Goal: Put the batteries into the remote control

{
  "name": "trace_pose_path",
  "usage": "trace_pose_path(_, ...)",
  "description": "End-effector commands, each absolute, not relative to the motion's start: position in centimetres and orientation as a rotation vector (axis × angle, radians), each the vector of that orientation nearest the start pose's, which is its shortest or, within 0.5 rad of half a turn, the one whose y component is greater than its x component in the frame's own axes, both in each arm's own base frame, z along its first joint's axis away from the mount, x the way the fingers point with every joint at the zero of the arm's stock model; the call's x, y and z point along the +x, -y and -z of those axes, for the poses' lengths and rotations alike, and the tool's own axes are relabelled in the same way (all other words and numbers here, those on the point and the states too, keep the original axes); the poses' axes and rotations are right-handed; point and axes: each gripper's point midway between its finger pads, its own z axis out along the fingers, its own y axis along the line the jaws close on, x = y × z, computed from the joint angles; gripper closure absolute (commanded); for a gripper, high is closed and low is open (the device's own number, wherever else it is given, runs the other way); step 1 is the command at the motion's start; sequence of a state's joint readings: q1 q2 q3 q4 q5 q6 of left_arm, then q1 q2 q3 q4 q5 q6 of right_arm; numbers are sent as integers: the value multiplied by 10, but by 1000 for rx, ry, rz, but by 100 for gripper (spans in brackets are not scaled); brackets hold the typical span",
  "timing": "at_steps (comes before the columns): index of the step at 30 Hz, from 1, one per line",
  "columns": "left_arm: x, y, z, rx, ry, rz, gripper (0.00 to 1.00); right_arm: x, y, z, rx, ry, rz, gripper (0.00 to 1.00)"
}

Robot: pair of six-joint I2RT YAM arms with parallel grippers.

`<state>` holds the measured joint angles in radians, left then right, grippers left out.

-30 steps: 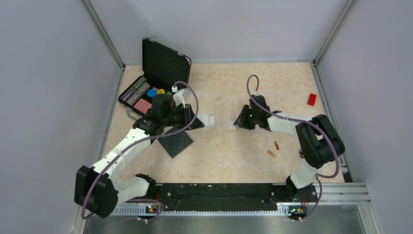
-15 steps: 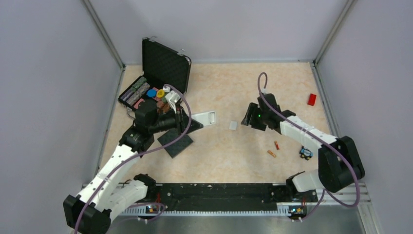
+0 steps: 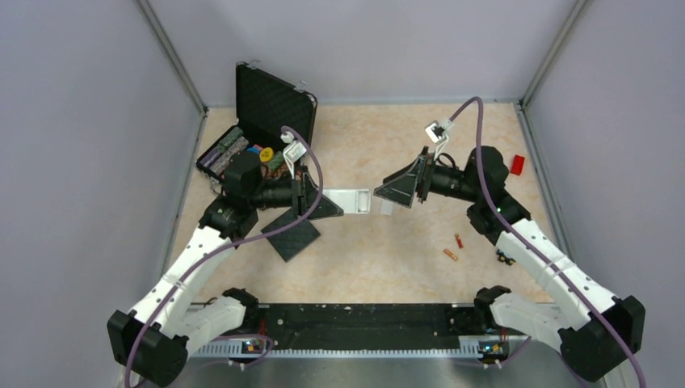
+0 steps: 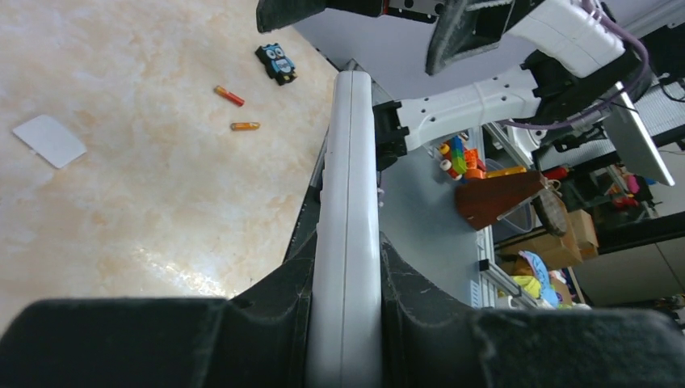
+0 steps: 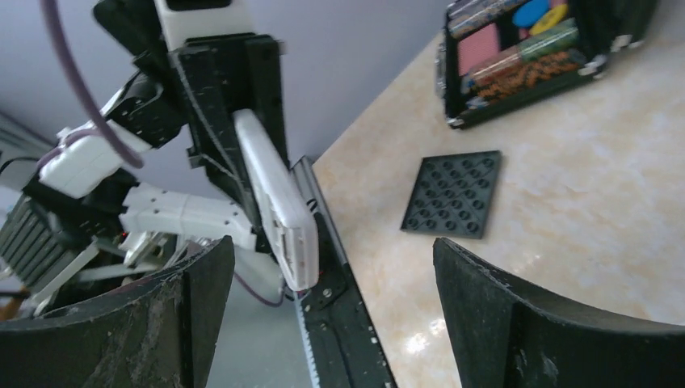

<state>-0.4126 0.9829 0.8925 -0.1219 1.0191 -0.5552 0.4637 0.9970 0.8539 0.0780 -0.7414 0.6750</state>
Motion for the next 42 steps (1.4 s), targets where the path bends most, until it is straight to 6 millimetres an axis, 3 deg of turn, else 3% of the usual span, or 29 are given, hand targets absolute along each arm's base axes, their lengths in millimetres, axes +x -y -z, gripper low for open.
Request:
trace_pose_path(1,159,252,-343,767,-1720,1649,100,197,-288,-347,-573,-1668,-1542,12)
trace_pose_path(6,160,252,-353,744,-1684,1648,100,186,-306,-353,-591,-1634,-1637,29)
trace_pose_path(12,159,253,-362,682,-1655,1697,100,182,-309,-363,-524,-1594,-1731,63)
trace_pose_path(16,161,253,-374,621,-1603,1725,88,184,-309,-372,-446,-1560,-1773,86)
trace_pose_path(18,166,252,-379,561,-1598,1718,71,189,-308,-373,-384,-1558,-1766,92)
trace_pose_path(20,171,250,-385,497,-1579,1708,60,196,-305,-373,-311,-1557,-1750,99)
trace_pose_path(27,191,236,-404,186,-1464,1702,44,208,-296,-378,-165,-1508,-1741,100)
trace_pose_path(37,211,233,-397,-71,-1356,1717,43,211,-300,-379,-103,-1482,-1793,100)
trace_pose_path(42,216,241,-400,-87,-1340,1715,43,210,-309,-375,-115,-1498,-1808,100)
